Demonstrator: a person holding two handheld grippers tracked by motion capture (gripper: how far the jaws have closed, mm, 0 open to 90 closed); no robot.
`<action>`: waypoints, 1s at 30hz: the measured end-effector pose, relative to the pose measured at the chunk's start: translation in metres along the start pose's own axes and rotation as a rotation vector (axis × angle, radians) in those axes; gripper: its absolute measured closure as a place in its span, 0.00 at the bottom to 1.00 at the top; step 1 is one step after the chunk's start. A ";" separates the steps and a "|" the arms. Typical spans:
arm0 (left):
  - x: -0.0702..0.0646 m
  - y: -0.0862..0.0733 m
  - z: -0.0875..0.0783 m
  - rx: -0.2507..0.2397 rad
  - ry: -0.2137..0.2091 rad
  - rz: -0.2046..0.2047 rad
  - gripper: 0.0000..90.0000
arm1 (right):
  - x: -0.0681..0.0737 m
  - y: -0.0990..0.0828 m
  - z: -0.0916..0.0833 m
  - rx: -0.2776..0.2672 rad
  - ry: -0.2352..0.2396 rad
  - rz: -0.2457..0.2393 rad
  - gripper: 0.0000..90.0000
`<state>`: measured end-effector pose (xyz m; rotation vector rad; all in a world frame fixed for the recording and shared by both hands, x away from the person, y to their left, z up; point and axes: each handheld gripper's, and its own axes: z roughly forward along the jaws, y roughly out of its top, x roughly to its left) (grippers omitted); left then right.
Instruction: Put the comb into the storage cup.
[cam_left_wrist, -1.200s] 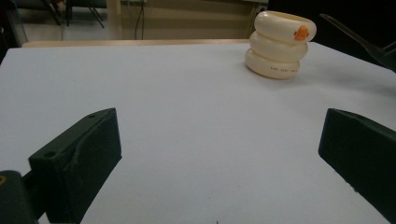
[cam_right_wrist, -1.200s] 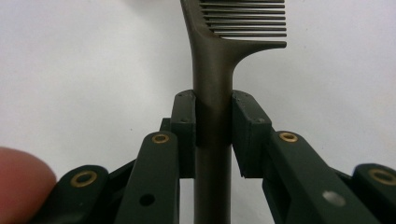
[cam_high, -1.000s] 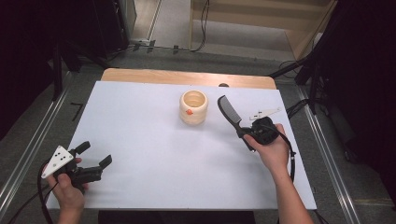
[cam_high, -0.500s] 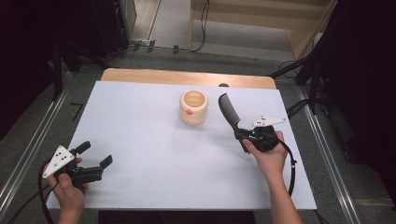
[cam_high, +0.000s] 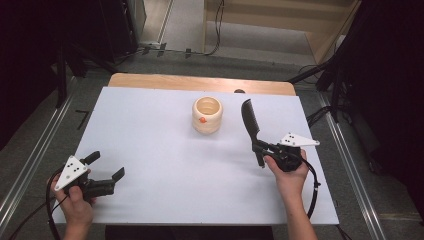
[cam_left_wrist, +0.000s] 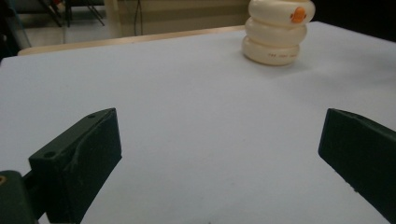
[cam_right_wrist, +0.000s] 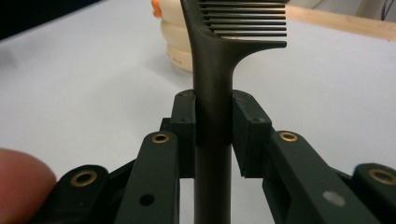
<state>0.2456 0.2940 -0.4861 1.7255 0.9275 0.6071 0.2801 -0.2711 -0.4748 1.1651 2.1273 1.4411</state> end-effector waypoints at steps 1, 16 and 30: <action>-0.002 0.001 0.001 -0.007 -0.007 -0.006 0.00 | 0.000 0.000 0.000 0.000 0.000 0.000 0.79; -0.046 0.023 0.015 -0.025 -0.096 0.051 0.00 | 0.013 -0.006 0.005 -0.062 0.013 -0.025 0.79; -0.076 0.040 0.039 -0.011 -0.180 0.057 0.00 | 0.030 -0.006 0.009 -0.106 0.031 -0.067 0.79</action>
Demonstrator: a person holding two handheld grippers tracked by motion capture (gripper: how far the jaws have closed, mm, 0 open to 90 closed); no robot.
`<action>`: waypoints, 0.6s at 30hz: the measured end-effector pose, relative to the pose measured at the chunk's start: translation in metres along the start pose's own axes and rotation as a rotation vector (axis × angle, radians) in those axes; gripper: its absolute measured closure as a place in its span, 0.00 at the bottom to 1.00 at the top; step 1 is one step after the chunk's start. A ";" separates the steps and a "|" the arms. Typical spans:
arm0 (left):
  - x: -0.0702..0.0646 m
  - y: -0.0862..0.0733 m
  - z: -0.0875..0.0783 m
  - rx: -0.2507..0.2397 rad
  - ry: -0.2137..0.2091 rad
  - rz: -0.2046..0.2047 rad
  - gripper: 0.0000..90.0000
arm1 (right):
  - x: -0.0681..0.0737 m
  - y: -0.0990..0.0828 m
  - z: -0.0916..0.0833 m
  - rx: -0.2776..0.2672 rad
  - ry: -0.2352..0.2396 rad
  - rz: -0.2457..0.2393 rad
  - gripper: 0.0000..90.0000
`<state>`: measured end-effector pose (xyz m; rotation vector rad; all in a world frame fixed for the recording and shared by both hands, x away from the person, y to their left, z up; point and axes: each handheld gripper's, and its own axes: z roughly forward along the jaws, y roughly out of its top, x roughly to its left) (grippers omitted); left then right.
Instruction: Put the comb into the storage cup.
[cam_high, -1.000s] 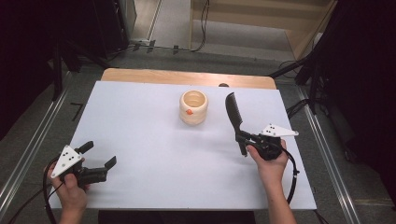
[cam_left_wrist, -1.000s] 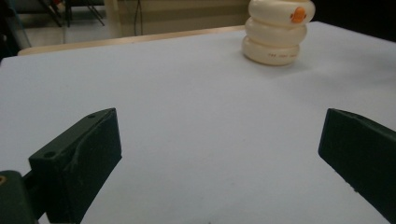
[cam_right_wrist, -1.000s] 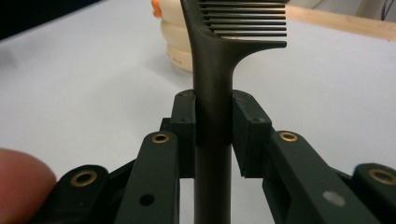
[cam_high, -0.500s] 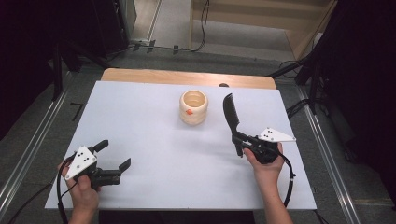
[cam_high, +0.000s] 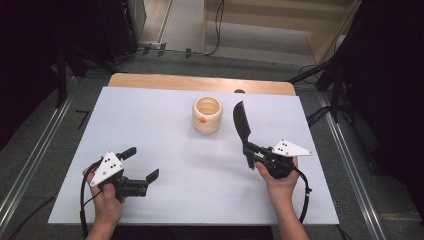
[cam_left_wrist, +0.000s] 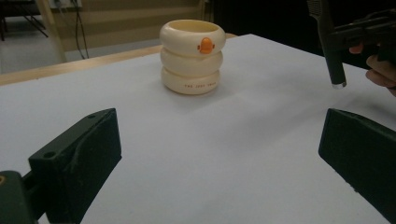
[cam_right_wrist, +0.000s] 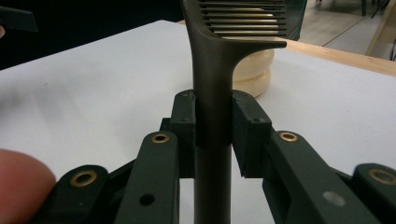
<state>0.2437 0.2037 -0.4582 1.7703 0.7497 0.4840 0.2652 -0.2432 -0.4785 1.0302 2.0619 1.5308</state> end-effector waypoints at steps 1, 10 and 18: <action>-0.001 0.001 0.002 -0.003 -0.010 -0.004 0.00 | 0.001 0.000 0.001 0.000 -0.001 -0.003 0.79; -0.013 0.016 0.024 -0.025 -0.051 -0.011 0.00 | 0.012 -0.001 0.007 -0.005 0.003 -0.022 0.79; -0.021 0.029 0.041 -0.029 -0.085 -0.010 0.00 | 0.019 -0.001 0.012 -0.007 0.028 -0.042 0.79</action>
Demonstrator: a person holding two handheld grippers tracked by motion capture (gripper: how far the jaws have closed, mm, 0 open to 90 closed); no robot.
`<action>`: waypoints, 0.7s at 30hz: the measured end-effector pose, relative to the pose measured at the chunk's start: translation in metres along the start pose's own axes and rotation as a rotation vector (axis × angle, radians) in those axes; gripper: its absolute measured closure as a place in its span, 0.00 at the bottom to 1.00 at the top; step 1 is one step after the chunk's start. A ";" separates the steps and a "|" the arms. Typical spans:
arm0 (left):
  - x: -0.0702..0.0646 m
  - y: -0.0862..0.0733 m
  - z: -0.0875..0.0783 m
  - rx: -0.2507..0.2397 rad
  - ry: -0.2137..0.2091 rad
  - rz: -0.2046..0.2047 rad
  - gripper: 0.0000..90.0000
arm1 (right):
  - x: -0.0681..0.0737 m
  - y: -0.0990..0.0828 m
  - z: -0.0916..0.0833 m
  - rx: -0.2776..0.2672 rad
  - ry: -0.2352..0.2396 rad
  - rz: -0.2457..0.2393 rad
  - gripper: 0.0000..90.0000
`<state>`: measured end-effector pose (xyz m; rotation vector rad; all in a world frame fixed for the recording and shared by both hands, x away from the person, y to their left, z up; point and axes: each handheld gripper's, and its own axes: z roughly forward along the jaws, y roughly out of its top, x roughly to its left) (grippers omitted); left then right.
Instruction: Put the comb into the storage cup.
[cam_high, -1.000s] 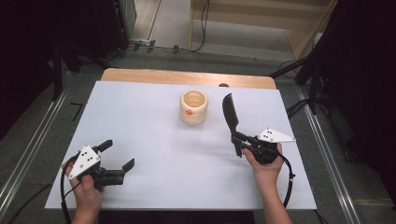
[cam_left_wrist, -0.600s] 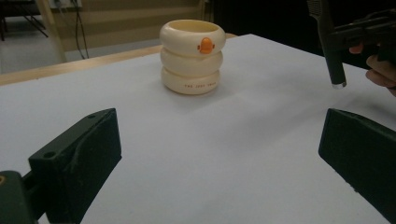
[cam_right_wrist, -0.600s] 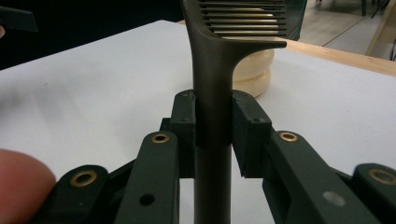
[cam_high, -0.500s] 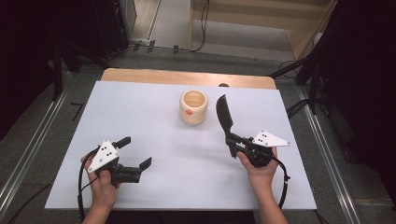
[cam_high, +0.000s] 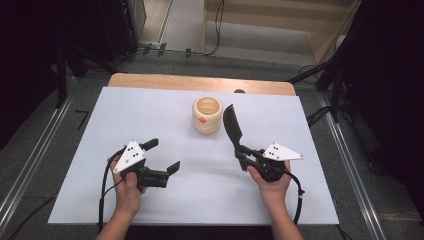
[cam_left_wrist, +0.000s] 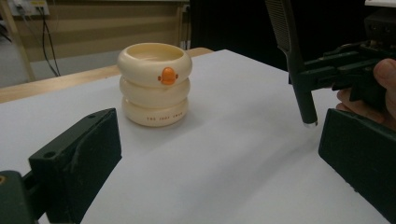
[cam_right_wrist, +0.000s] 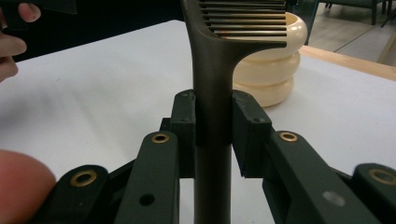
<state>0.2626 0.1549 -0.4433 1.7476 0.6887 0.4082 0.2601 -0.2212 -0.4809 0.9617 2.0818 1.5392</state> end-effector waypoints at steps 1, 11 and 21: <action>-0.001 0.001 0.002 -0.001 -0.003 0.000 0.00 | 0.001 0.000 0.000 -0.001 -0.001 -0.003 0.79; -0.013 0.017 0.023 -0.004 -0.035 0.008 0.00 | 0.013 0.002 0.008 -0.007 0.028 -0.020 0.79; -0.023 0.026 0.042 -0.004 -0.092 -0.016 0.00 | 0.026 0.003 0.016 -0.002 0.058 -0.042 0.79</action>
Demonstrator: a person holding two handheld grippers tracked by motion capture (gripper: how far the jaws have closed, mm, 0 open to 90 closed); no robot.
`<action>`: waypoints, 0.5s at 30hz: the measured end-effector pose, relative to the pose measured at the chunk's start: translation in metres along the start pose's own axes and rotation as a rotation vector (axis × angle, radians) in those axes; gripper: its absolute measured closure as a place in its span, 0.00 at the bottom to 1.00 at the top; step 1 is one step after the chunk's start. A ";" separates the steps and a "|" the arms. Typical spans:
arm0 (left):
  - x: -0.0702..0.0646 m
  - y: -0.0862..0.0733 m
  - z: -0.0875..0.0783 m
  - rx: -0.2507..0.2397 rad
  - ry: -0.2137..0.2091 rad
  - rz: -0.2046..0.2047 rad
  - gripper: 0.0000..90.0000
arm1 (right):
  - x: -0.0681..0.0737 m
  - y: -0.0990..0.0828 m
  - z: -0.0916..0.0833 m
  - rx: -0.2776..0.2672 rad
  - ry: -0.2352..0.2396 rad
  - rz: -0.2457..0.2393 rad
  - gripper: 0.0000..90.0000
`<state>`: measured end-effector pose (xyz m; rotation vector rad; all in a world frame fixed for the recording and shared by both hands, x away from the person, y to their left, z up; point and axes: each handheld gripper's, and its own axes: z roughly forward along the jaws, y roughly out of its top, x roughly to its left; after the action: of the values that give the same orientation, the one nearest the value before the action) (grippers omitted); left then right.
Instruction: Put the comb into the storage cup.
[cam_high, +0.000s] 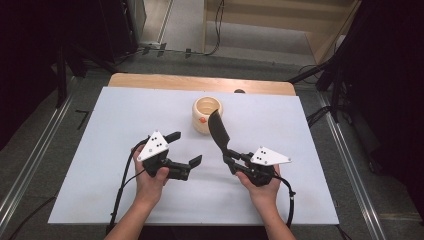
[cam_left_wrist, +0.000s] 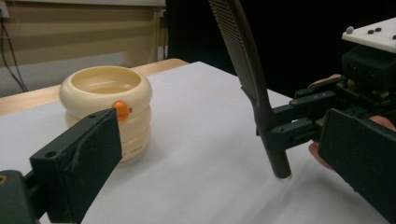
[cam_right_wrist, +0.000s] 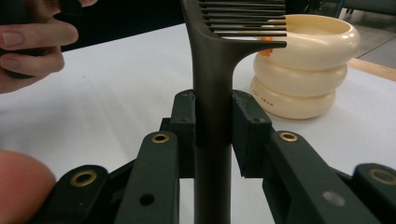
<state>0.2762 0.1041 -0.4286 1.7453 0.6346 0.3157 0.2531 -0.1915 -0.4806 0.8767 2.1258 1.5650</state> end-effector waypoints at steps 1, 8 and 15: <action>-0.001 0.001 0.002 0.001 0.000 0.004 0.00 | 0.001 0.000 0.001 -0.002 0.002 0.000 0.79; -0.008 0.006 0.009 0.004 -0.004 0.014 0.17 | 0.009 0.001 0.007 0.001 0.024 -0.011 0.79; -0.013 0.010 0.017 -0.001 0.005 -0.001 0.21 | 0.016 0.002 0.011 -0.005 0.042 -0.014 0.79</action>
<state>0.2767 0.0813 -0.4216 1.7436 0.6389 0.3203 0.2486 -0.1730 -0.4808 0.8325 2.1516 1.5939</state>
